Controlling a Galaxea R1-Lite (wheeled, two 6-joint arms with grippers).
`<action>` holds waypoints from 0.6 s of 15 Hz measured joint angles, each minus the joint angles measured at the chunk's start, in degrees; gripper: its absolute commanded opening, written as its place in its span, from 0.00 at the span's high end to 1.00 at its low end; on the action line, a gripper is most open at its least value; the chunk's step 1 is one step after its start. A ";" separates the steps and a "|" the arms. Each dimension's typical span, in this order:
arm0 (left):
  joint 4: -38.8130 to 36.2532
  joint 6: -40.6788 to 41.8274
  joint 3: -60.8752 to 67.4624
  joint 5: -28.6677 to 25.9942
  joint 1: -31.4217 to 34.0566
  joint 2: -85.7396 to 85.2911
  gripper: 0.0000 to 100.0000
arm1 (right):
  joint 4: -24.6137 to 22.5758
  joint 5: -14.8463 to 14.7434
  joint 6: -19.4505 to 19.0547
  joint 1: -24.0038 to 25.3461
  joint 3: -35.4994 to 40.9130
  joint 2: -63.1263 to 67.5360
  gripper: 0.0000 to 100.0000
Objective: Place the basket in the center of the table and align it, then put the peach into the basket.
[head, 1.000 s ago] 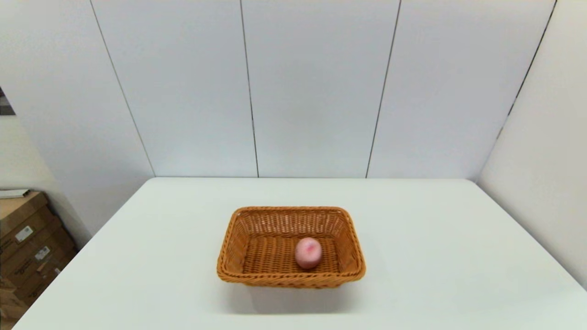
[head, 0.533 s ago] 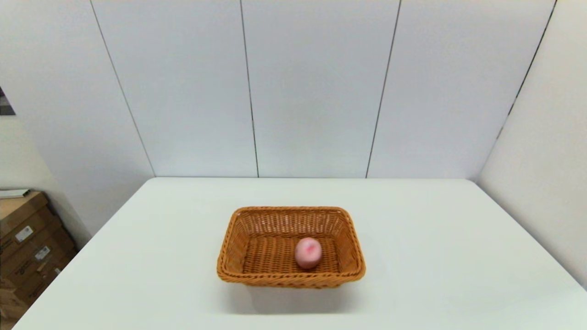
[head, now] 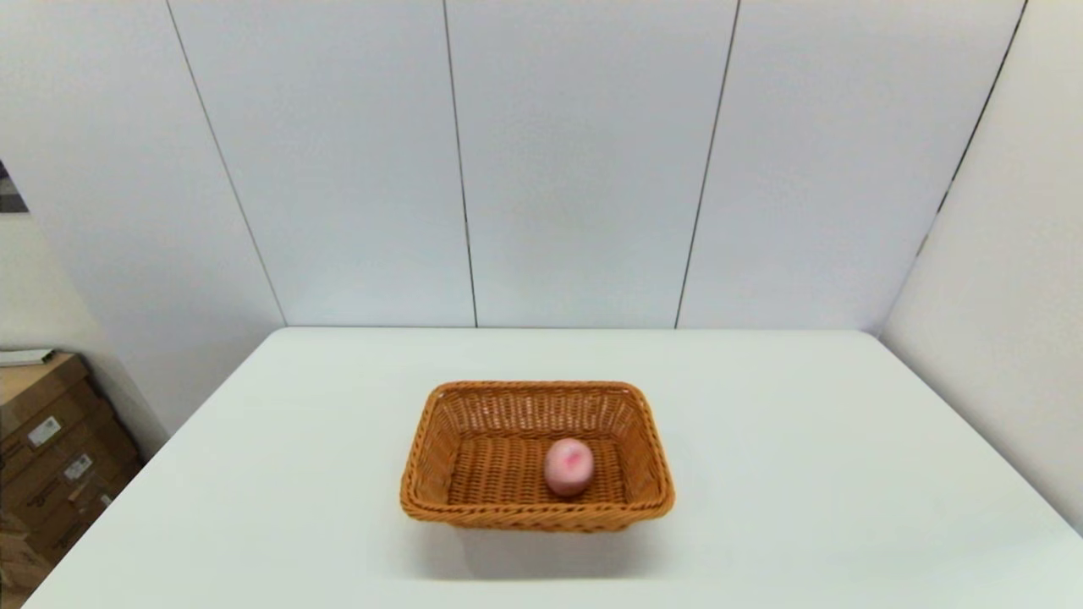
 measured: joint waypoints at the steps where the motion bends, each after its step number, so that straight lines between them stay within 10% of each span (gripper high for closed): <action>1: 0.00 0.00 0.00 0.00 0.00 0.00 0.00 | 0.02 0.01 -0.09 0.00 0.05 0.00 0.00; 9: 0.02 0.00 0.00 0.02 0.00 0.00 0.00 | 0.00 -0.07 0.07 0.00 0.07 0.00 0.00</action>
